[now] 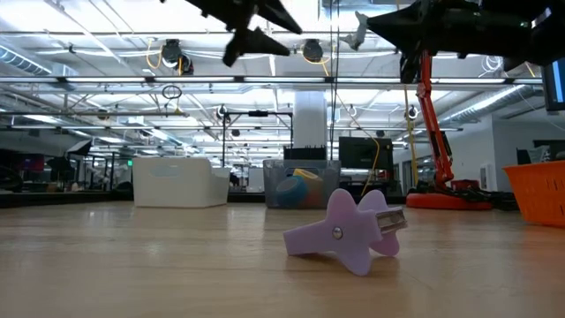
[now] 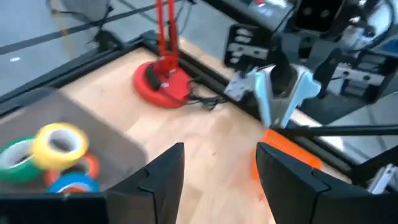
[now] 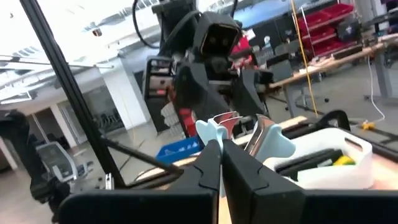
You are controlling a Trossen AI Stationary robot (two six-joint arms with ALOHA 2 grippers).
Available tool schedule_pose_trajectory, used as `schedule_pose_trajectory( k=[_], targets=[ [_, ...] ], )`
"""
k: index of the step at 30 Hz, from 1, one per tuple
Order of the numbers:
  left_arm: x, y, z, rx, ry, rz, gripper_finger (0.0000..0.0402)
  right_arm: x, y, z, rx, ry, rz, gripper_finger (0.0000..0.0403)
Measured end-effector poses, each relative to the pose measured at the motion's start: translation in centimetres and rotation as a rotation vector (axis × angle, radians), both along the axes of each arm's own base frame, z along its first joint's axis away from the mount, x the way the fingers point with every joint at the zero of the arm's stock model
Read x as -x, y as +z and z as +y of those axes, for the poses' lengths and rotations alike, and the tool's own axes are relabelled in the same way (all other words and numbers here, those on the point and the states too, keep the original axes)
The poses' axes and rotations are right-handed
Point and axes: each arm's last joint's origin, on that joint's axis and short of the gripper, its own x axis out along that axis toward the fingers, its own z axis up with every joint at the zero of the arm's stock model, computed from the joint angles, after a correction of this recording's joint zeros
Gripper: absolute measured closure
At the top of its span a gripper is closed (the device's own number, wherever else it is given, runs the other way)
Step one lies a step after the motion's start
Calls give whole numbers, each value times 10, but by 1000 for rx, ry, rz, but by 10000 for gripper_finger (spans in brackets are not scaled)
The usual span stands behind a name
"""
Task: Pick and place Stapler, Stapler remover, tape
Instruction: Put the light blue staple remover into the orange basket
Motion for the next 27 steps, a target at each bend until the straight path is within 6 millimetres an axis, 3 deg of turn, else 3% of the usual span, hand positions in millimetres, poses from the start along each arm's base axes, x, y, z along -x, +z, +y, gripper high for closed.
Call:
schedule_pose_trajectory(
  k=[7,17,22,27],
  targets=[
    [18,-3,-23,14,-4,159,199,23,-3,16,-139,235,169,403],
    [10,-20,-61,6,-58,233,199,61,-17,43,-603,569,531,403],
    [6,-30,-72,5,-60,267,199,73,-18,54,-775,613,746,403],
    [2,-39,-79,3,-75,297,199,87,-2,60,-758,525,1006,403]
  ],
)
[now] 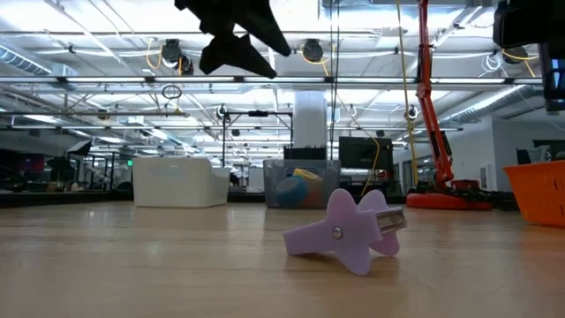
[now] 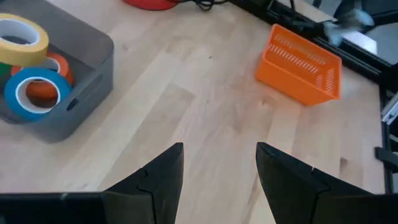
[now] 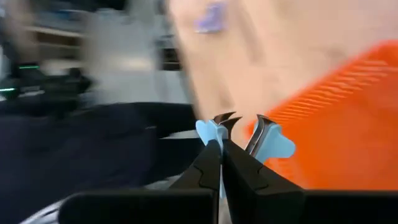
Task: Pick and place Stapler, Stapler remover, tape
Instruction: Put the light blue staple remover into the orange basket
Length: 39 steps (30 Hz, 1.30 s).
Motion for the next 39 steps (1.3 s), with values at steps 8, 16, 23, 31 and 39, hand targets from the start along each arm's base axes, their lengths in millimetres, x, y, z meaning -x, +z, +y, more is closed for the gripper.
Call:
schedule_pose_trajectory(
  k=[8,16,23,31,39],
  targets=[
    [-7,-9,-2,0,6,7,199,-10,3,10,358,-48,185,403],
    [-7,-11,-2,6,18,24,199,-34,-28,37,528,74,364,403],
    [-7,-11,-2,0,24,19,199,-45,-40,50,574,72,384,403],
    [-7,-11,-2,0,24,14,199,-52,-53,53,619,50,470,402],
    [-8,-10,-2,24,31,10,199,-55,-56,55,623,29,473,361]
  ],
)
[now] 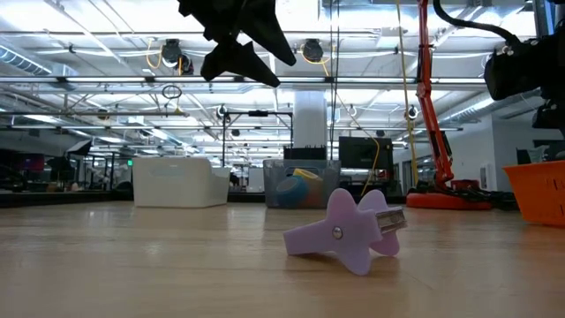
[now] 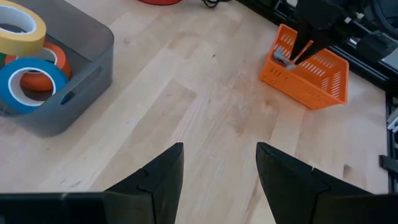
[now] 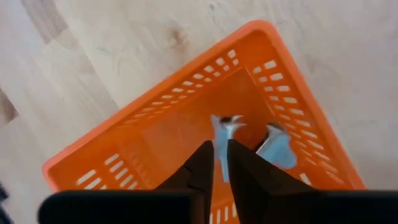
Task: Pick and place Stapler, Stapler remover, tape
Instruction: Put the light blue staple remover into the orange basket, then put the purple staple remover into the orange basket
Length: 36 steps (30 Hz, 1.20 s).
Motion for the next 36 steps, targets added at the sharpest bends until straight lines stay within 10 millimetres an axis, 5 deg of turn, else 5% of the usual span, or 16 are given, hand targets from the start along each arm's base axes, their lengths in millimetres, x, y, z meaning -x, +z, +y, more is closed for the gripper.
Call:
schedule_pose_trajectory(
  k=[12,28,36],
  targets=[
    [-1,2,0,43,32,-28,199,-5,2,2,-22,-7,-67,314],
    [-2,2,1,-34,11,-30,199,-5,5,4,-80,13,-63,314],
    [5,-3,-21,48,-197,49,199,2,18,4,-140,68,-131,314]
  ],
)
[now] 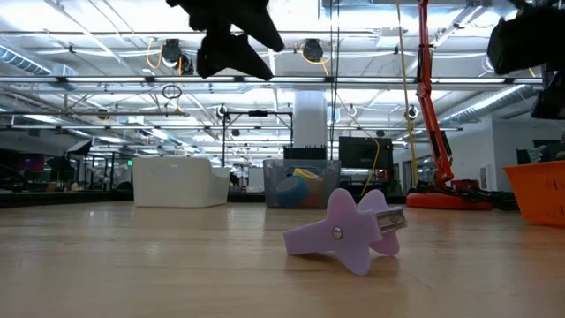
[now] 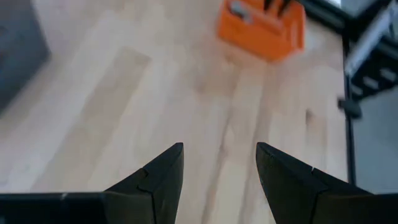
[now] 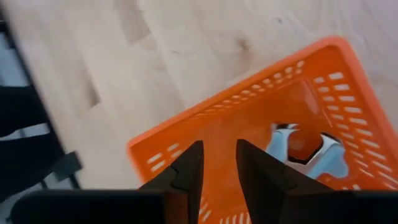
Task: Pick and place Stapler, Stapler remover, tape
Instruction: Put the purple staple remover into the orange basket
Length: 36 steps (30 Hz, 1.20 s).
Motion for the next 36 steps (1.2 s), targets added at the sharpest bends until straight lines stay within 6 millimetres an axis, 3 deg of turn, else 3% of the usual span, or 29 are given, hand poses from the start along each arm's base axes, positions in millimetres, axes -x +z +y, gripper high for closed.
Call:
schedule_pose_trajectory(
  k=[8,16,23,27,32,36],
  targets=[
    [12,-6,-27,0,-51,81,199,9,30,5,-127,84,-252,314],
    [20,-21,-38,31,35,142,199,-16,53,18,-101,189,-685,314],
    [23,-33,-34,93,32,80,199,-45,36,28,-78,222,-662,314],
    [29,-34,-32,97,29,63,199,-69,37,35,-80,265,-619,314],
    [48,-24,-33,71,-13,27,199,-102,42,44,-32,291,-556,314],
    [74,-13,-29,59,-18,-38,199,-129,46,52,0,300,-525,314]
  ],
)
